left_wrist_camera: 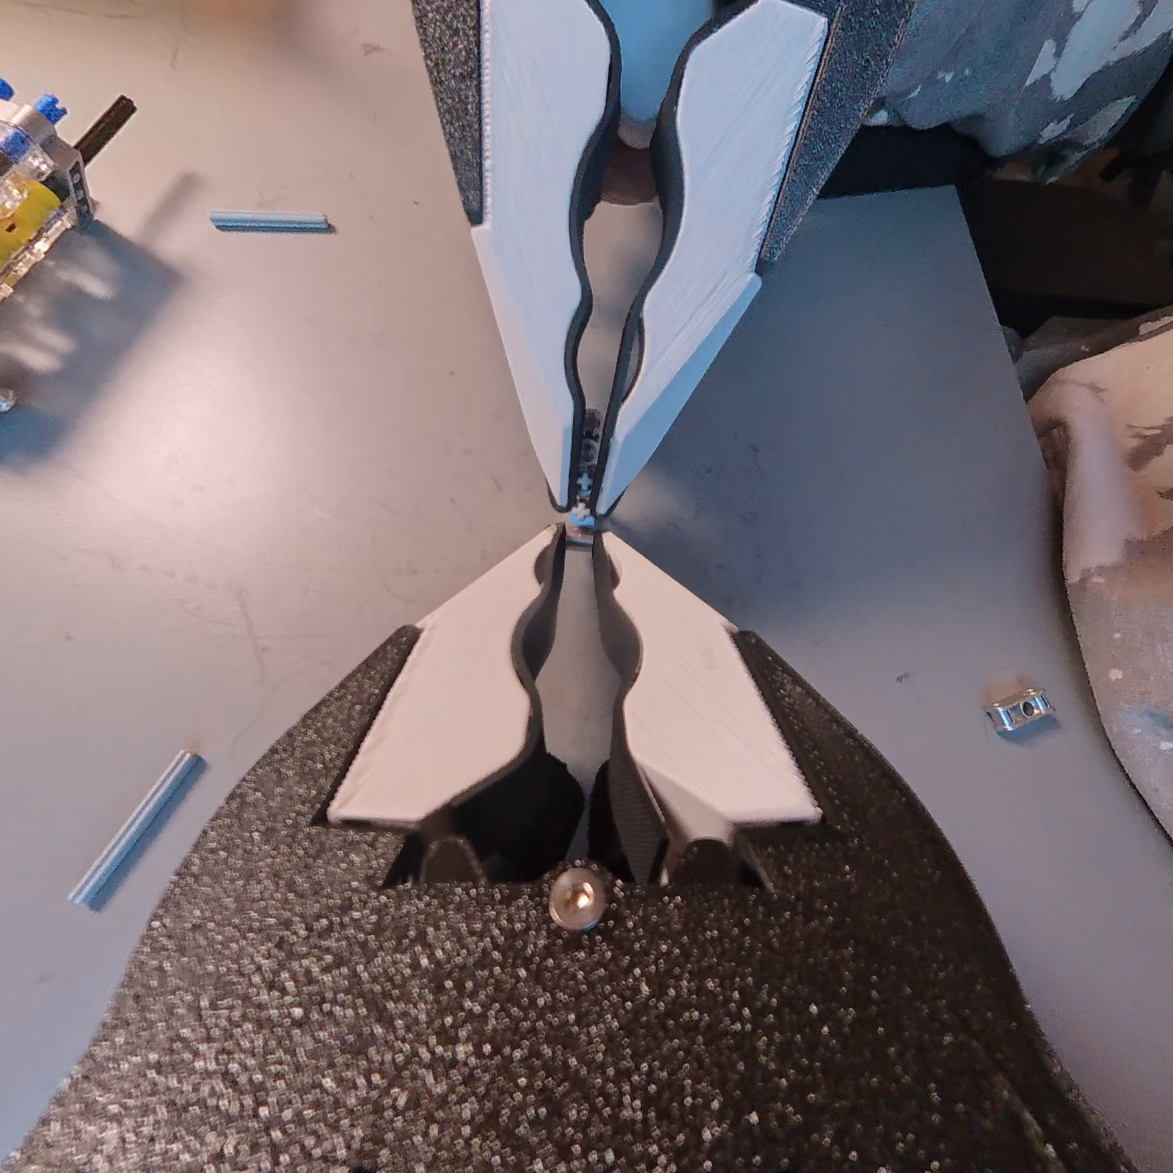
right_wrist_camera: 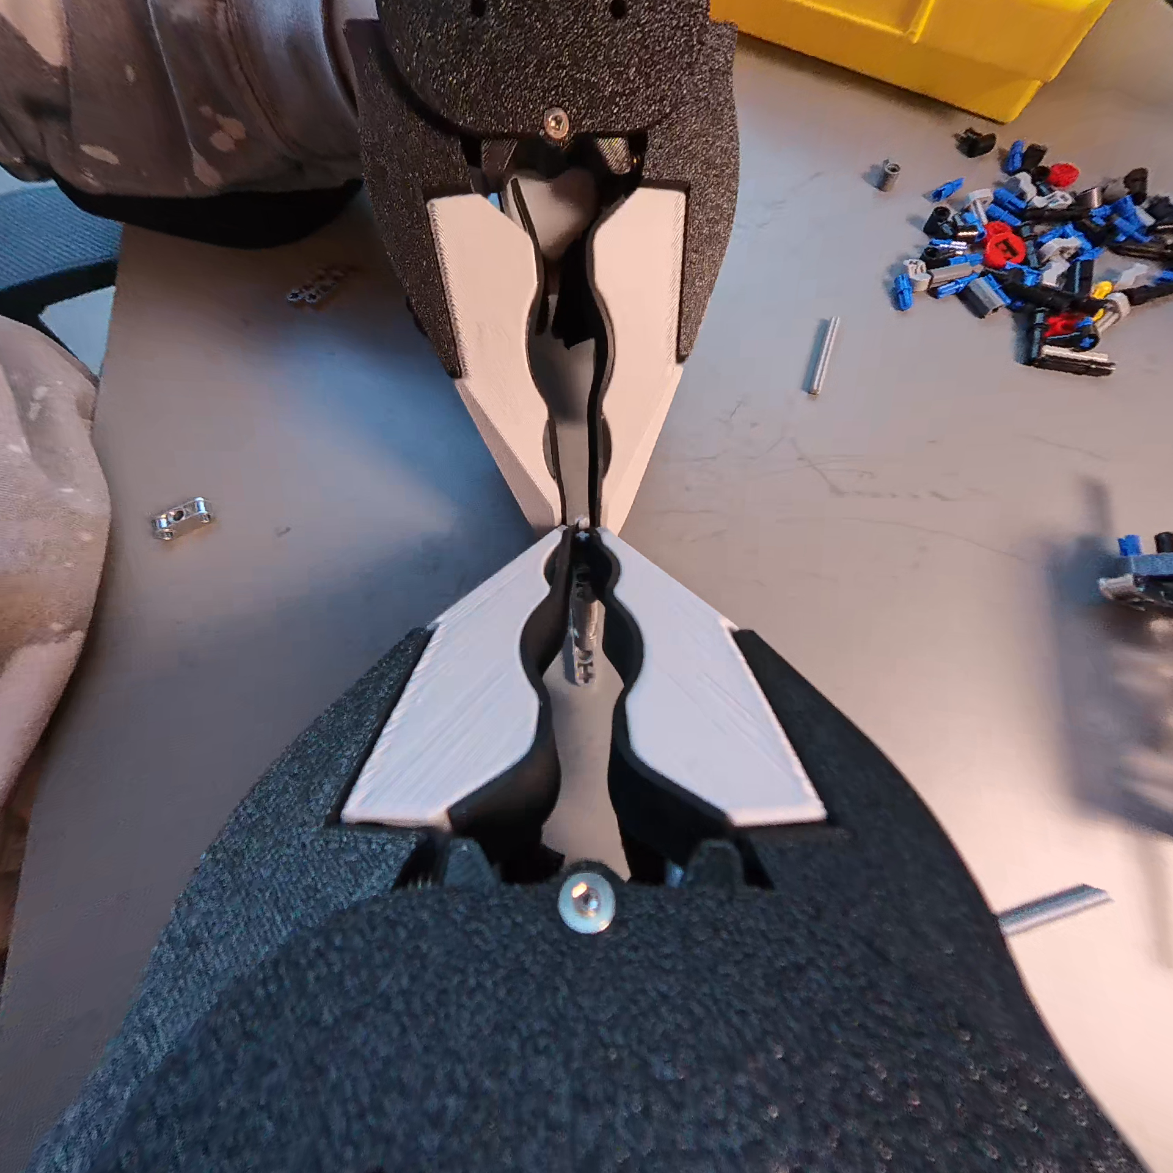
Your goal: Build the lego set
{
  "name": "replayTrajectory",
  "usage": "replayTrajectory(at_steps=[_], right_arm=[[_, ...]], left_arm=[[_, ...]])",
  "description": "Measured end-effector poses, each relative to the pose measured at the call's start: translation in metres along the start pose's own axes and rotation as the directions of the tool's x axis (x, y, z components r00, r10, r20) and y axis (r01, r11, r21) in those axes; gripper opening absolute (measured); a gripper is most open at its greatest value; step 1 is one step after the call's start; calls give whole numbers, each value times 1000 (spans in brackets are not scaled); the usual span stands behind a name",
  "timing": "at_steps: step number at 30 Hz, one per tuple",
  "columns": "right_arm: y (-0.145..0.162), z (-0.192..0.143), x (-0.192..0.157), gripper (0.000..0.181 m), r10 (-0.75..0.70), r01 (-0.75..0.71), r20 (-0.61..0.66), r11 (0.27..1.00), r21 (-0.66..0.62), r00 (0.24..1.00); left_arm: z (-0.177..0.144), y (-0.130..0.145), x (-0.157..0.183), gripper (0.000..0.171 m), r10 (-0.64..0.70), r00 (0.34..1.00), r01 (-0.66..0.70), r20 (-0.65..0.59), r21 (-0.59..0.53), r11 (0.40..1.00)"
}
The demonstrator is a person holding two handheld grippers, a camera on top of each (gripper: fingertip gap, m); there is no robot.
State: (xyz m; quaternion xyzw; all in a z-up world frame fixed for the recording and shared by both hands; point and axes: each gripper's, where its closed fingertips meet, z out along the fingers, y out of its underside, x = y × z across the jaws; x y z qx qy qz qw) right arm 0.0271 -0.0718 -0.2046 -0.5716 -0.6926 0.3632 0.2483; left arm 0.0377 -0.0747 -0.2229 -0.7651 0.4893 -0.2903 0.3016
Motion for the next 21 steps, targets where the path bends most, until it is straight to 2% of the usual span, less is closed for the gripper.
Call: replayTrajectory(at_steps=[15, 21], right_arm=[[14, -16, -3, 3, -42, 42, -3, 999, -26, 999], [18, -22, -4, 5, -94, 93, -8, 994, -60, 996]], left_arm=[[10, -15, 6, 6, 37, 999, -38, 23, 38, 999], [12, -19, 6, 6, 76, 996, -76, 40, 13, 997]])
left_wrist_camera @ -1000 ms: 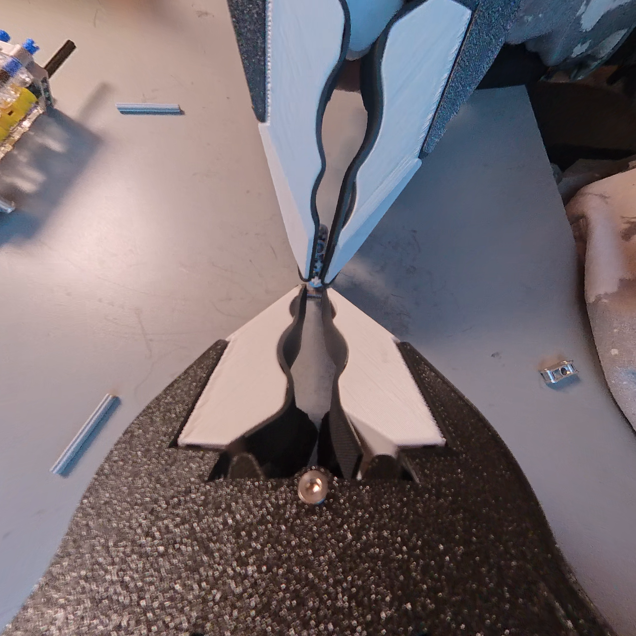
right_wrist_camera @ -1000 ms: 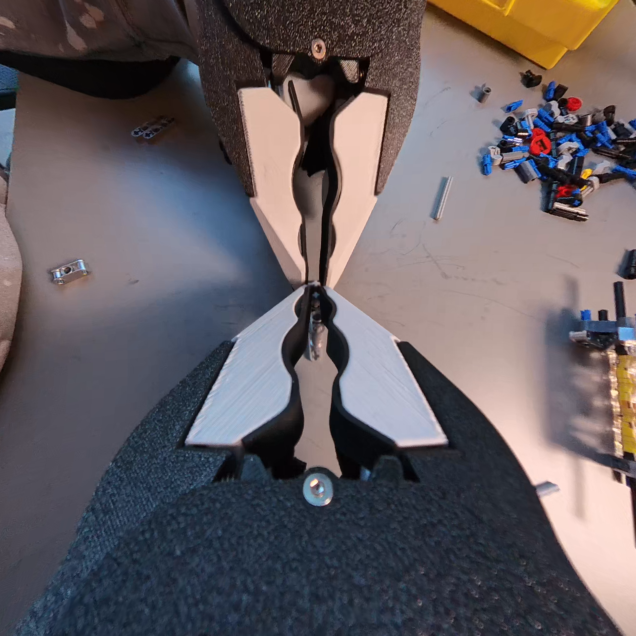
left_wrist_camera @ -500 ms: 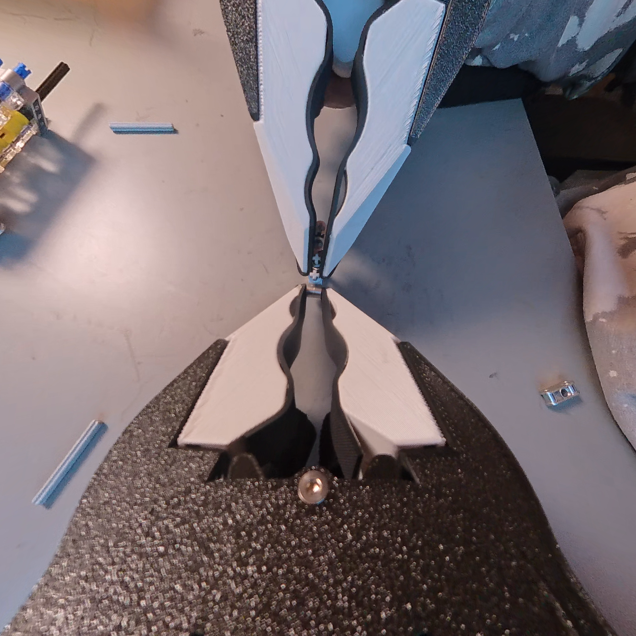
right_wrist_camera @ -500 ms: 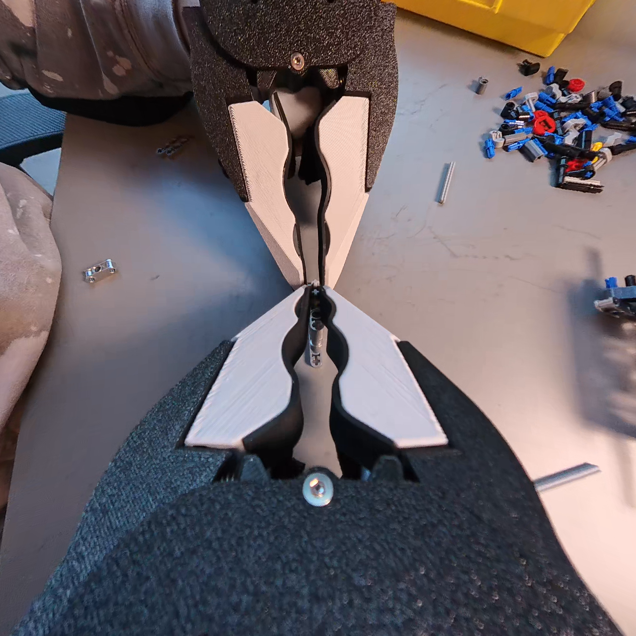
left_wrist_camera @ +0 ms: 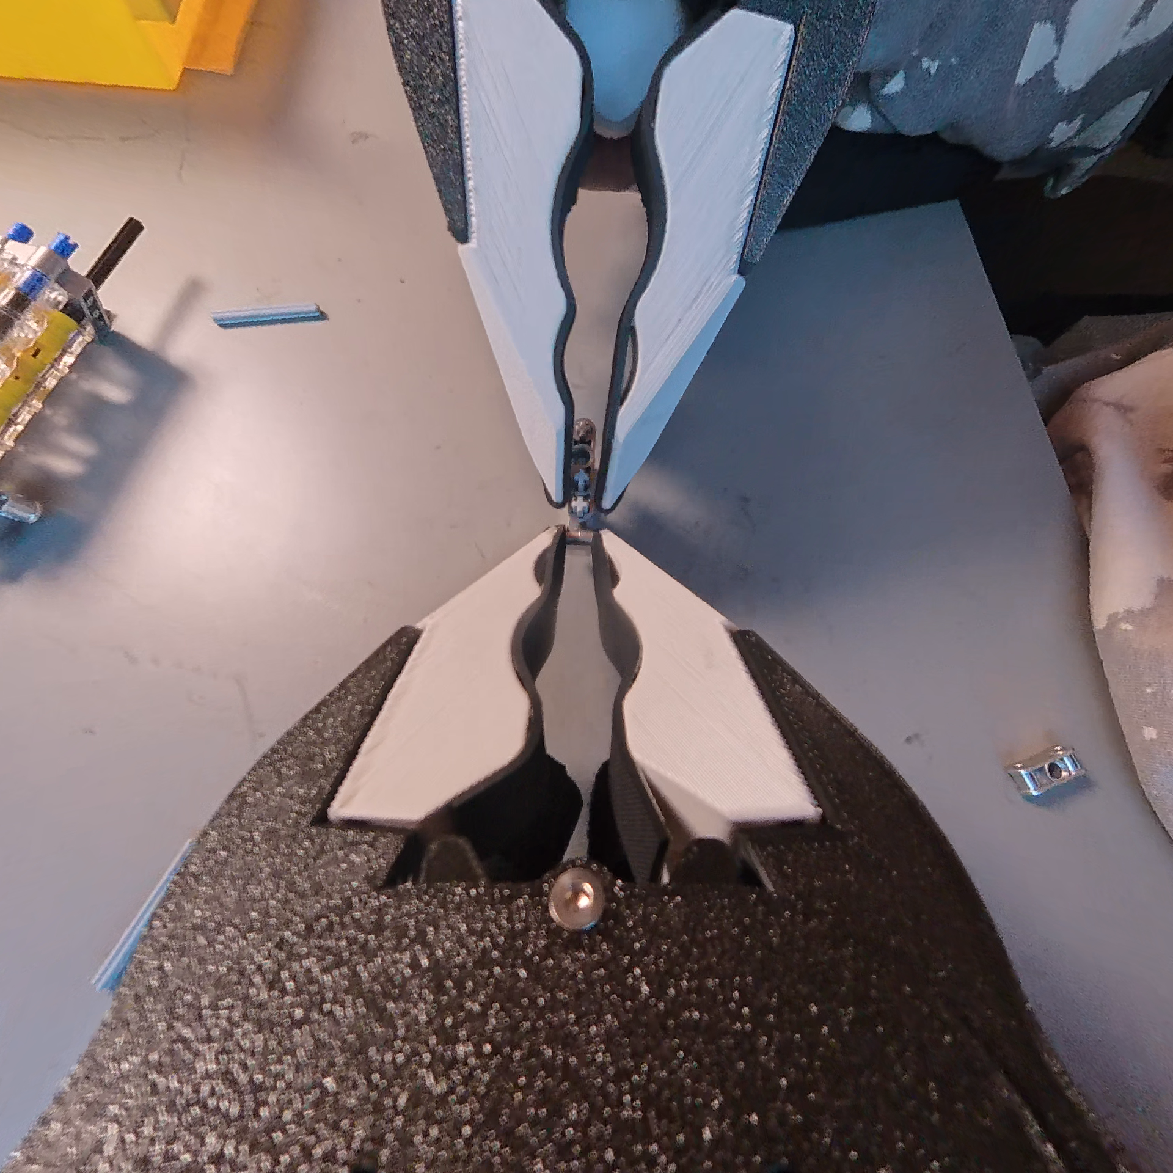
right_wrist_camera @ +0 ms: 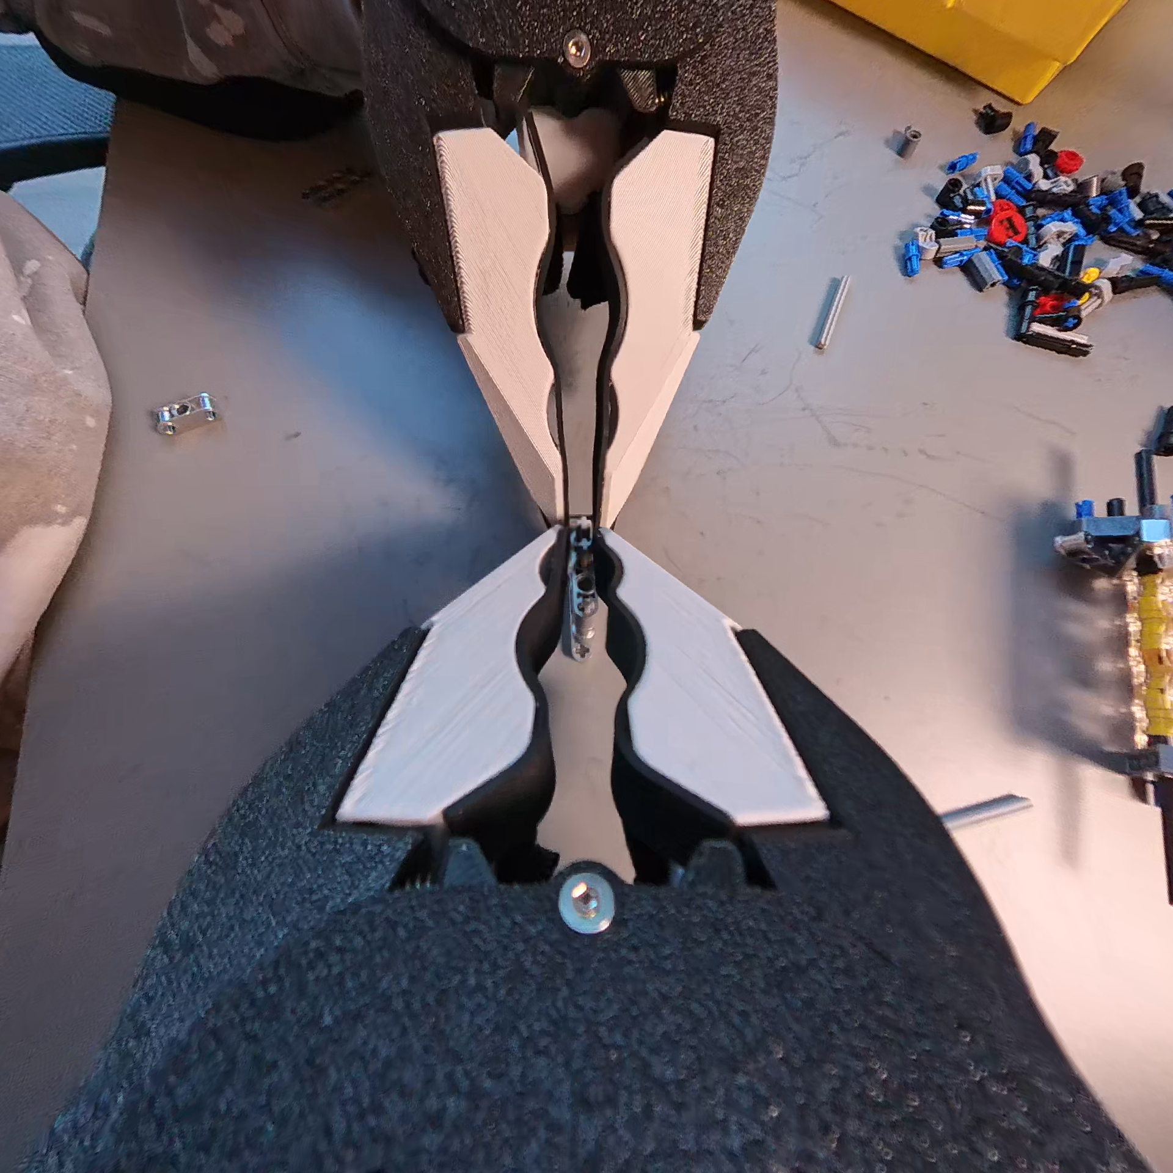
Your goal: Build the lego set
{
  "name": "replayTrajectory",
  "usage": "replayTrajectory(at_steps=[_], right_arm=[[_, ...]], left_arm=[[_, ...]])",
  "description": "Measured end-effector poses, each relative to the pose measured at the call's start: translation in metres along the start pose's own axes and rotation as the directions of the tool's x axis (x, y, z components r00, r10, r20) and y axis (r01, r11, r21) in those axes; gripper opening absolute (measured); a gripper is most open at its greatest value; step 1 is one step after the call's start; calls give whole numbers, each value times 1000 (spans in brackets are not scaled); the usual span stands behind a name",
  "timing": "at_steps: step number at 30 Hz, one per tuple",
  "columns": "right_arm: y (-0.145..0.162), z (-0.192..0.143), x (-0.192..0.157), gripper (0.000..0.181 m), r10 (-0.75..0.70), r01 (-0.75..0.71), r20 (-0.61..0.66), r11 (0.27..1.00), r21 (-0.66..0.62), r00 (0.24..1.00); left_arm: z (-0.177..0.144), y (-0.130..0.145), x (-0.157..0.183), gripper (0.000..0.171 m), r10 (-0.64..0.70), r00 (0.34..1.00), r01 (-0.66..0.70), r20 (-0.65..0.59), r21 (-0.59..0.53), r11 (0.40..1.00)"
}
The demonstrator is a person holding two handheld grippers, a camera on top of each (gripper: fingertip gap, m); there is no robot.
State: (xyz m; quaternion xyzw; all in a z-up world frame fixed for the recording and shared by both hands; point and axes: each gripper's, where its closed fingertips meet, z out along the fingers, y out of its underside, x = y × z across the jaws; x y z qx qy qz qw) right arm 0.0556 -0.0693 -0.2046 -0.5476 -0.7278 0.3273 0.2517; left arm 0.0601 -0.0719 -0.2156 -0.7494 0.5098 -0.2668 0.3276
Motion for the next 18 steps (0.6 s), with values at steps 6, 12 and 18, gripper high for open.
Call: replayTrajectory(at_steps=[6, 12, 18], right_arm=[[-1, -3, 2, 7, -38, 37, -20, 999, -12, 999], [0, -6, 3, 3, -53, 52, -26, 998, -33, 998], [4, -10, 5, 2, 14, -14, -5, 999, -34, 1000]], left_arm=[[2, -2, -1, 6, 30, 999, -30, 10, -38, 999], [4, -4, -2, 6, 38, 999, -38, -2, -71, 997], [6, -7, -3, 6, 24, 1000, -24, -12, -51, 998]])
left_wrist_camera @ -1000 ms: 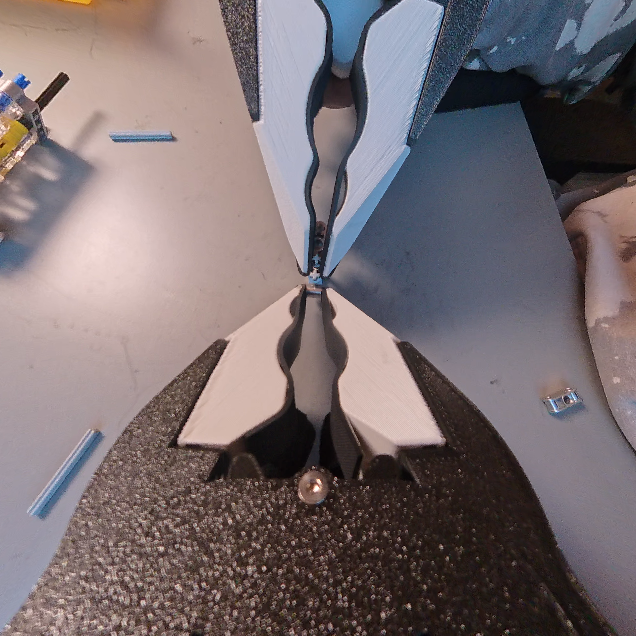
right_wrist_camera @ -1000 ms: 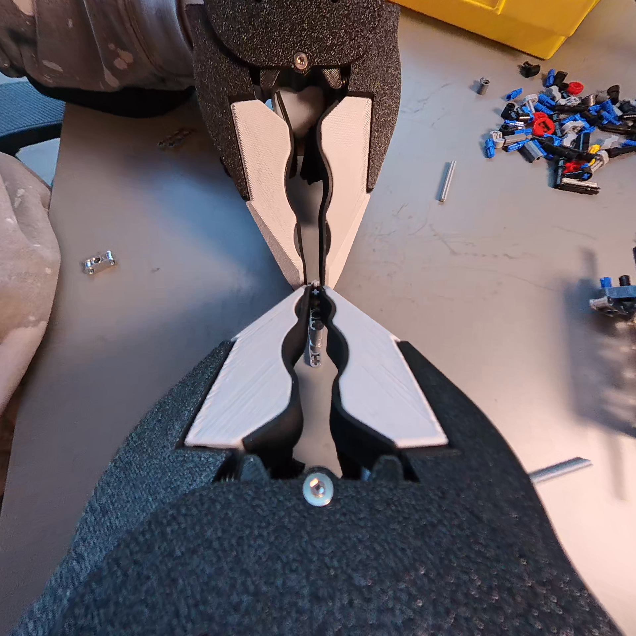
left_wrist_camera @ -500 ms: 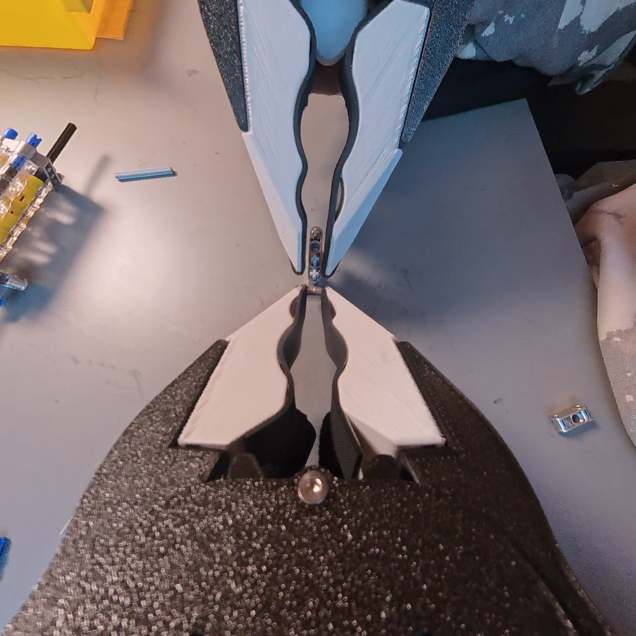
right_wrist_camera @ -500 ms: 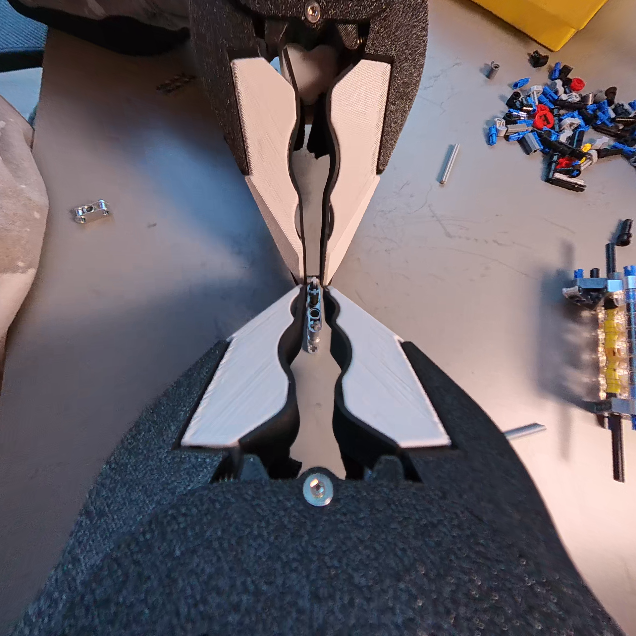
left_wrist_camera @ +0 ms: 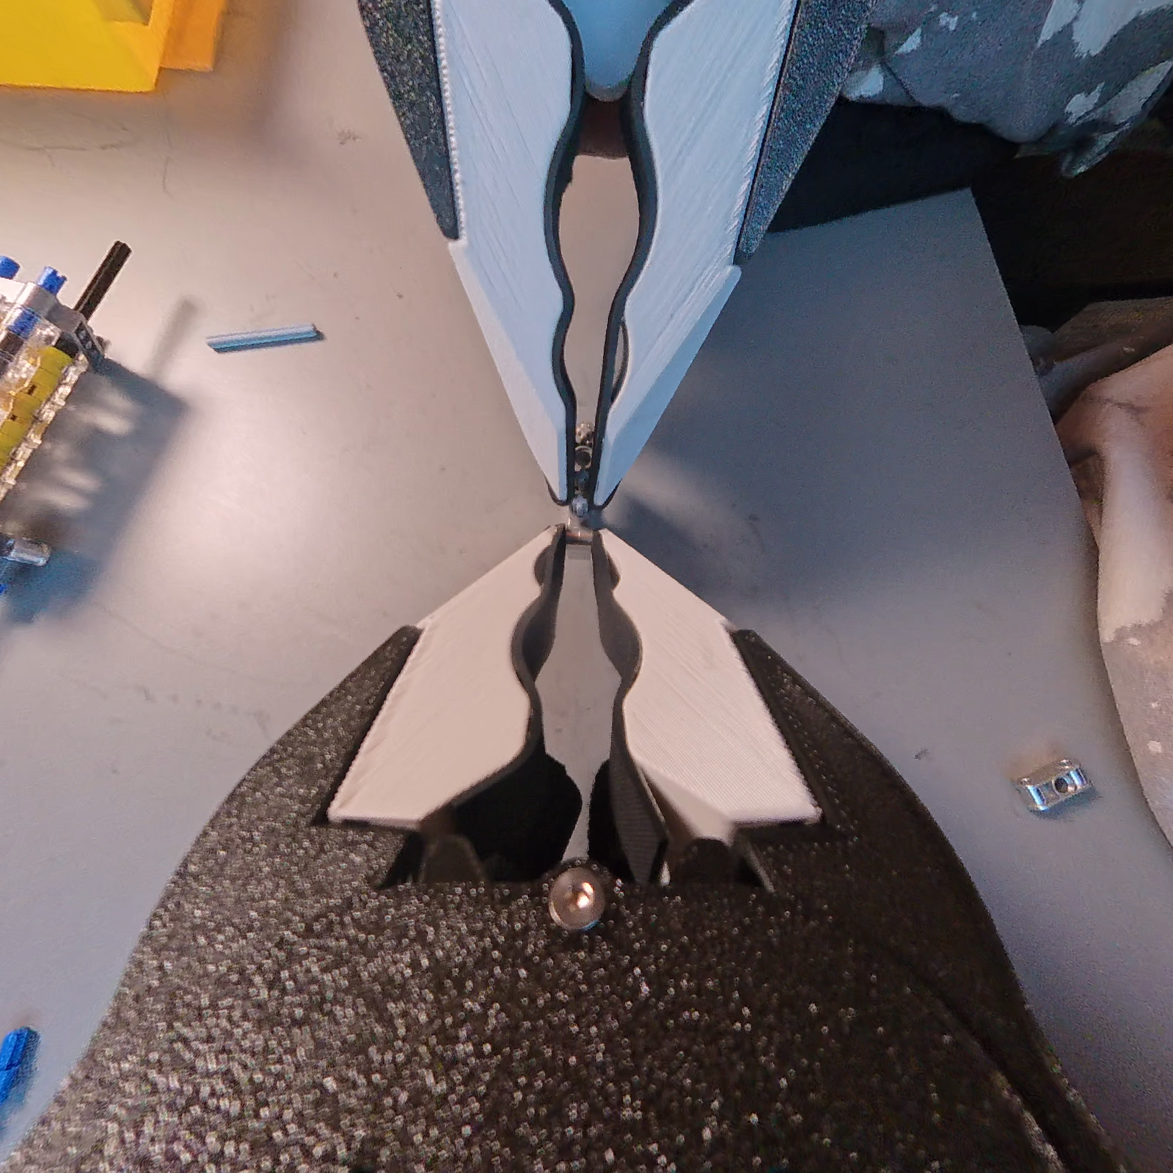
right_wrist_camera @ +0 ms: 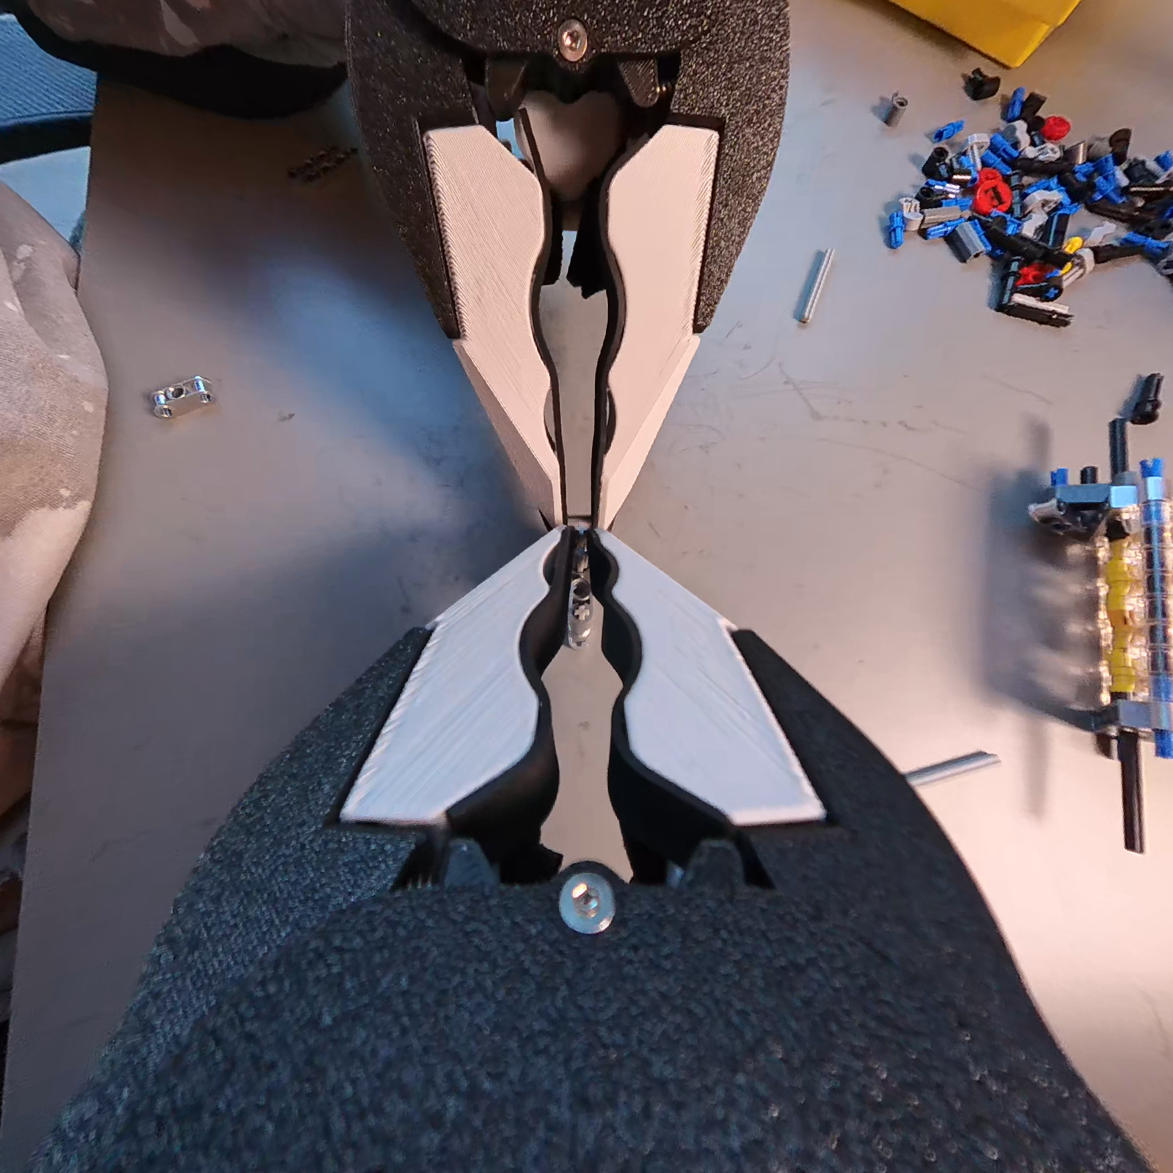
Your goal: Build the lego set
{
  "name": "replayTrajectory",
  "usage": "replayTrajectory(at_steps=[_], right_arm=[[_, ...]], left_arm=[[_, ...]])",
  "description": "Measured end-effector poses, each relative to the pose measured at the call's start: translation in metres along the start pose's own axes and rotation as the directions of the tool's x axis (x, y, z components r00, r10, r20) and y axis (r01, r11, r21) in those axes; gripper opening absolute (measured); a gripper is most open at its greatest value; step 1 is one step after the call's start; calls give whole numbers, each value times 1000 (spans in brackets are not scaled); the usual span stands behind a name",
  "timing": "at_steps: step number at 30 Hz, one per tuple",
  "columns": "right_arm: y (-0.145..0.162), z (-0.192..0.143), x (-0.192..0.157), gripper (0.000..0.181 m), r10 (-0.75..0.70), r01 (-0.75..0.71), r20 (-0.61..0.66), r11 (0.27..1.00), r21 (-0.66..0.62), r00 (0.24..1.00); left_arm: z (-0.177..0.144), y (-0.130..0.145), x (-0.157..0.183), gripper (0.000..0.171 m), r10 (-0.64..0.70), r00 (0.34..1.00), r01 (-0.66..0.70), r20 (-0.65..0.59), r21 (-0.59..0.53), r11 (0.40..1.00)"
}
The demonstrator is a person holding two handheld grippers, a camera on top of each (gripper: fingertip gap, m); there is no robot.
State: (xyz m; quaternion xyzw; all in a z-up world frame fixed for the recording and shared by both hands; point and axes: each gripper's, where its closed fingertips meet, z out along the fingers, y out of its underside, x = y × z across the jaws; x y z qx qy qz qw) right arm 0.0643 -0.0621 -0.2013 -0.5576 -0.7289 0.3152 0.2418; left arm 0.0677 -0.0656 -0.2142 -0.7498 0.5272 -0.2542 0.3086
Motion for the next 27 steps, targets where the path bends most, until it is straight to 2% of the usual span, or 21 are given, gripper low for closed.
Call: replayTrajectory(at_steps=[12, 27], right_arm=[[7, -6, -2, 2, 17, -17, -4, 999, -41, 1000], [16, -12, -6, 0, 21, -23, -16, 993, -112, 1000]], left_arm=[[8, -7, 3, 6, -8, 1000, 9, -21, 69, 998], [10, -12, 4, 6, 45, 999, -44, -11, 22, 999]])
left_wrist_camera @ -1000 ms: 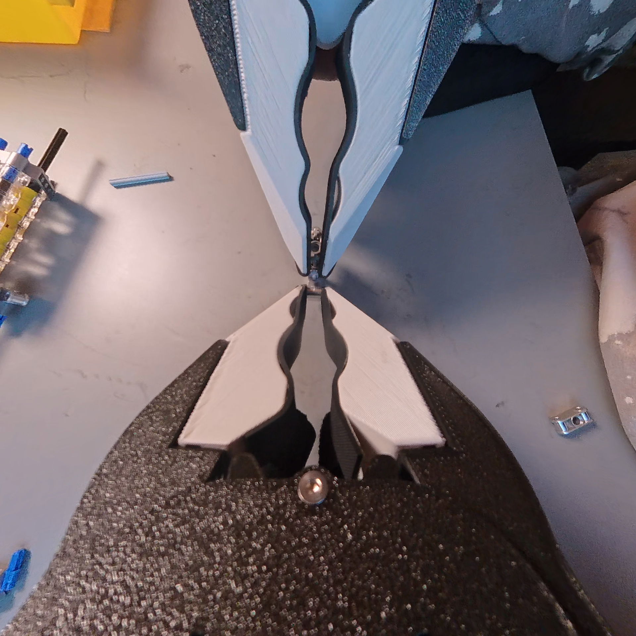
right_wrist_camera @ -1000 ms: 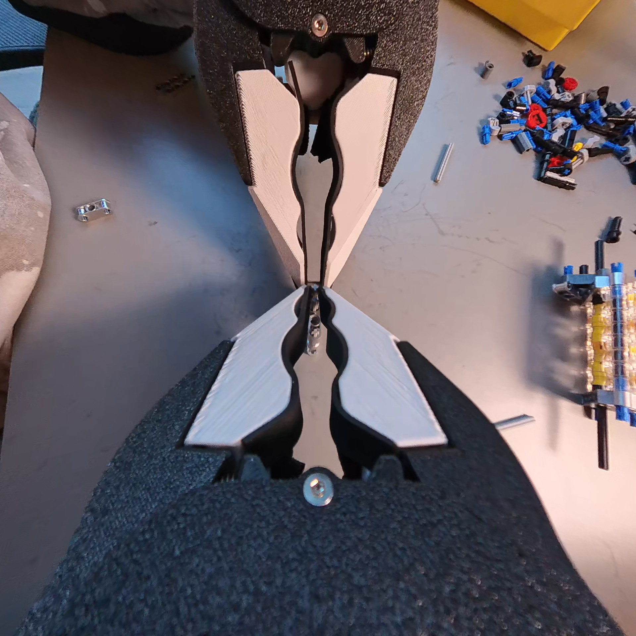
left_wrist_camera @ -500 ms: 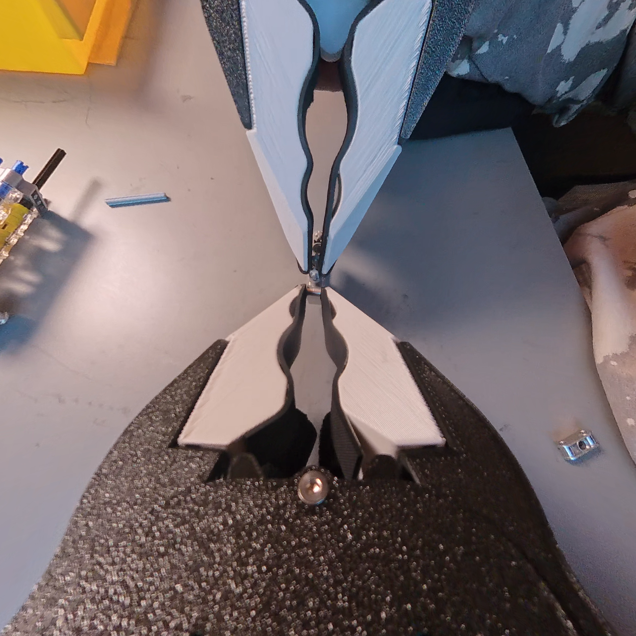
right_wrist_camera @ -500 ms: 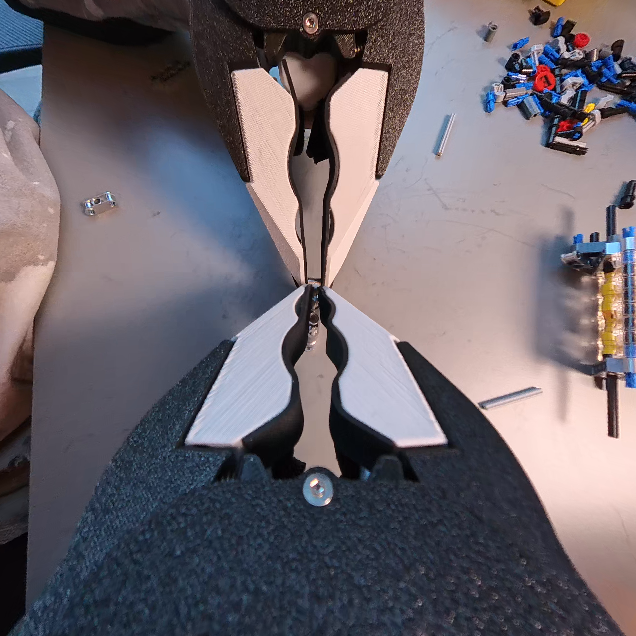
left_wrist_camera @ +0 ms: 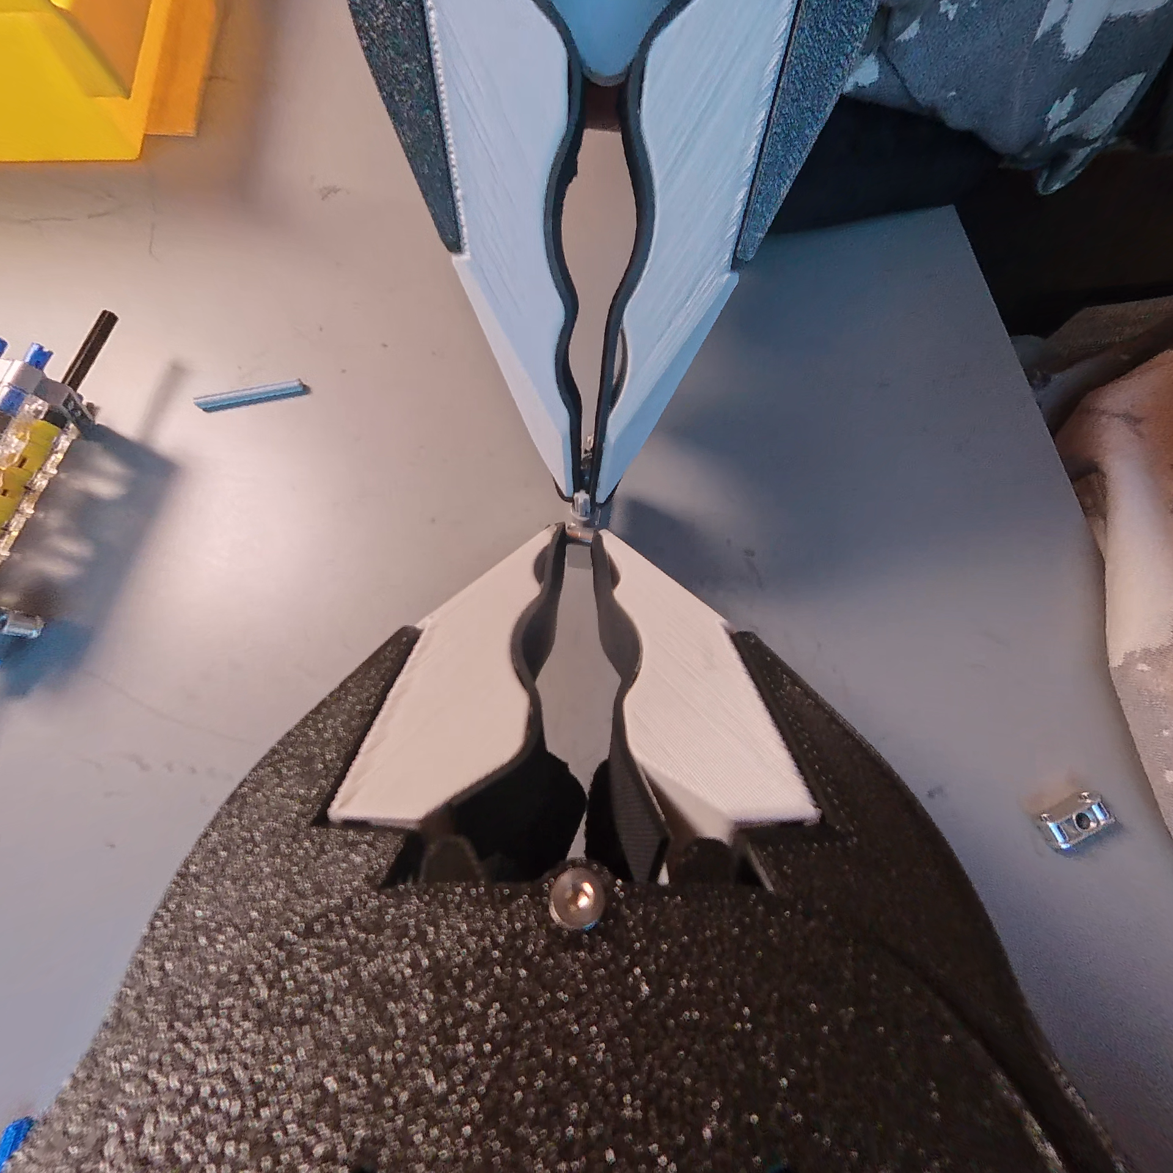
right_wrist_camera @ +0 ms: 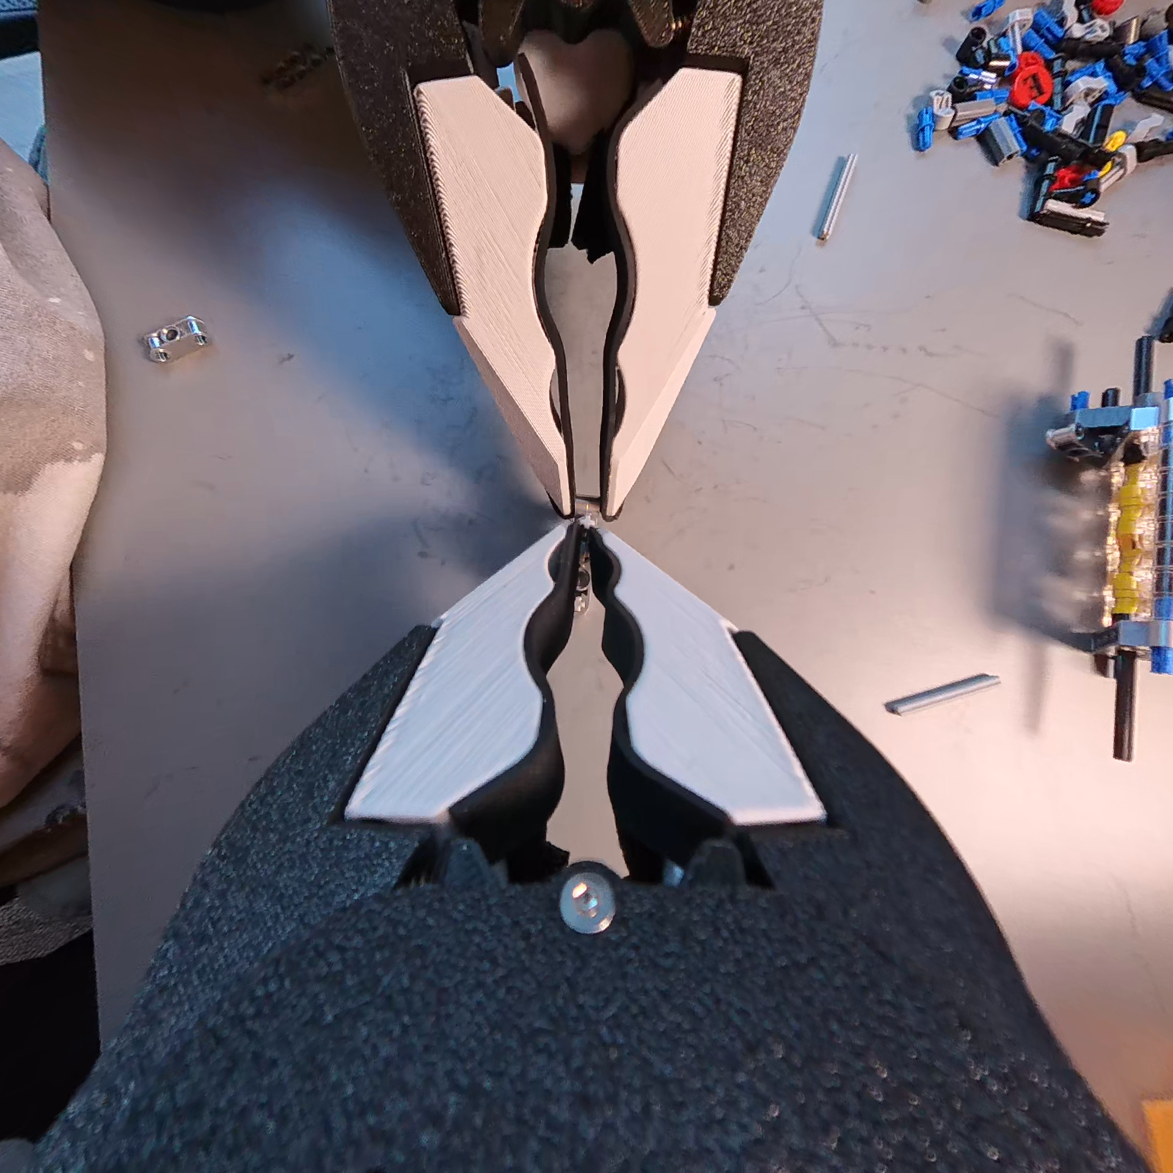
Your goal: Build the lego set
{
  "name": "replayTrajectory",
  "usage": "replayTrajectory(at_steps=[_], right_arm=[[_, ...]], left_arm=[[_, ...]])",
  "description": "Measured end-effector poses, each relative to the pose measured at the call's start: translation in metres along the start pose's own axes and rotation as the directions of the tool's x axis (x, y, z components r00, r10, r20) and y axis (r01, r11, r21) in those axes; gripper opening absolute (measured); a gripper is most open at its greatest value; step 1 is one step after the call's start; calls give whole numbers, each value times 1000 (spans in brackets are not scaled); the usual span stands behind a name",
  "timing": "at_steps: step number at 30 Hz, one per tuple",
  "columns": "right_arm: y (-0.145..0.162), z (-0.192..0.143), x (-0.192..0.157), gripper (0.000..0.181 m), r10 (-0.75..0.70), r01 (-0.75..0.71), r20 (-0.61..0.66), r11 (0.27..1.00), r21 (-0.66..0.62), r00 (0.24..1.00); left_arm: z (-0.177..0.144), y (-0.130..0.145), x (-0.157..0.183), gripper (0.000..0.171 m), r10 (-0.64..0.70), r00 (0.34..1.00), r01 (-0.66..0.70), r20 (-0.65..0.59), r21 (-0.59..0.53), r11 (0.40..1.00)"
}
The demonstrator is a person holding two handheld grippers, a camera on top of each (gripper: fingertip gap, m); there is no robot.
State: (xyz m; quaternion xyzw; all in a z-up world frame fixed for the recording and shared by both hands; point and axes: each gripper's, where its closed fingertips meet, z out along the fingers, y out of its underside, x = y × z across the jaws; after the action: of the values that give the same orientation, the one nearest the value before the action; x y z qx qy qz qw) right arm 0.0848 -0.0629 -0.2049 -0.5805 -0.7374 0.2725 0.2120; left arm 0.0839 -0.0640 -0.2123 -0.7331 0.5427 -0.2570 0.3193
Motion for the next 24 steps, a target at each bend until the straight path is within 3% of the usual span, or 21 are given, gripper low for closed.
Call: replayTrajectory(at_steps=[8, 13, 15, 17, 20, 24], right_arm=[[1, 3, 1, 0, 5, -6, -12, 1000, -23, 1000], [-4, 4, 7, 3, 33, -31, -24, 998, 58, 999], [-12, -3, 8, 23, 18, -16, -15, 992, 126, 1000], [-21, -12, 14, 32, -44, 58, -76, 979, 194, 996], [-30, -15, 18, 40, -120, 154, -142, 954, 256, 983], [-52, -18, 14, 56, -225, 309, -269, 891, 332, 937]], left_arm=[[2, 3, -1, 6, -13, 1000, 13, -21, -6, 1000], [-1, 4, -4, 6, -46, 999, 47, -25, 11, 999], [-5, 3, -4, 6, -91, 994, 93, -52, 37, 995], [-13, 2, -8, 6, -162, 984, 168, -80, 78, 983], [-34, -7, -15, 6, -305, 936, 337, -174, 201, 920], [-69, -18, -11, 6, -432, 803, 571, -411, 318, 757]])
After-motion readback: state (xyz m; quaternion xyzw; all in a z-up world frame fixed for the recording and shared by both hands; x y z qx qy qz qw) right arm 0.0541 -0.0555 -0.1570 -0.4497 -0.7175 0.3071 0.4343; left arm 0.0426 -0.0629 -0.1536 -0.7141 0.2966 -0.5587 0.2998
